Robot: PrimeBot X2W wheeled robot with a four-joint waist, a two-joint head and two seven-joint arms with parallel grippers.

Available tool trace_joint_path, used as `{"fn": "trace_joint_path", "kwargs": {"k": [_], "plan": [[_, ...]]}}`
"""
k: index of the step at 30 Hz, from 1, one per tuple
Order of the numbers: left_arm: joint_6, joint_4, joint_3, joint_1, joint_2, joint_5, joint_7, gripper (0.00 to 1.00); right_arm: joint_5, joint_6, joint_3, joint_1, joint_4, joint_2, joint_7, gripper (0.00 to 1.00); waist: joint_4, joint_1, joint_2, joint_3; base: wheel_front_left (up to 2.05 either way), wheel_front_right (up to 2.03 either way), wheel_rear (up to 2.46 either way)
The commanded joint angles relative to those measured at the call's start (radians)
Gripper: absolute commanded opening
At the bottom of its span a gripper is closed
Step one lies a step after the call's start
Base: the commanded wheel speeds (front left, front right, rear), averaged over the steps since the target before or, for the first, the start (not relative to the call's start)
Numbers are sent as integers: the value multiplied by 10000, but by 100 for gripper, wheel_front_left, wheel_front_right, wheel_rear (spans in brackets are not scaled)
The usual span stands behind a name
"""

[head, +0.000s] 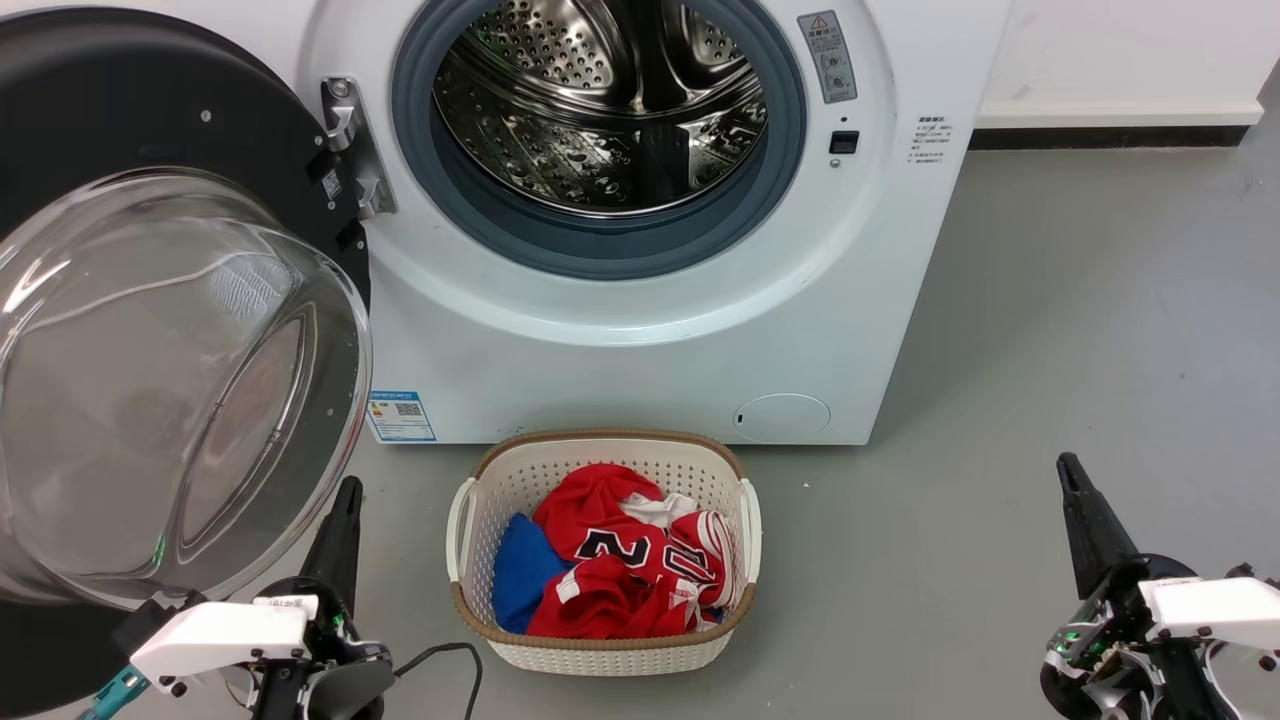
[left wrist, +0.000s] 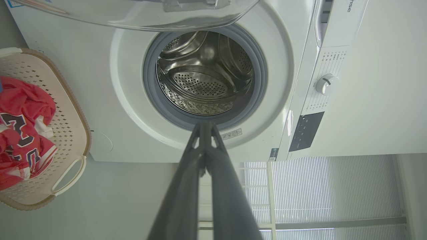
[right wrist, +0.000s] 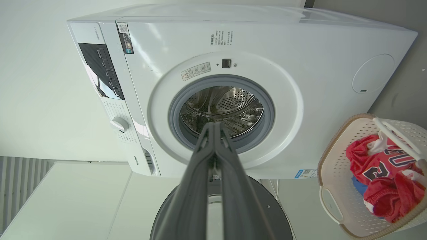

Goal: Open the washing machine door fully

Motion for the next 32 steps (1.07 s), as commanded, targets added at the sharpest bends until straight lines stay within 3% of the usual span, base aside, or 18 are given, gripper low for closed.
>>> {"fn": "trace_joint_path", "kwargs": {"k": [1, 32], "plan": [[-81, -39, 95, -98, -48, -182, 89, 0, 242, 0, -27, -137, 25, 42, 65, 0, 8, 0, -1, 5, 0, 0, 0], [-104, -44, 137, -94, -82, -327, 129, 0, 432, 0, -35, -148, 34, 47, 75, 0, 21, 0, -1, 14, 0, 0, 0]]}}
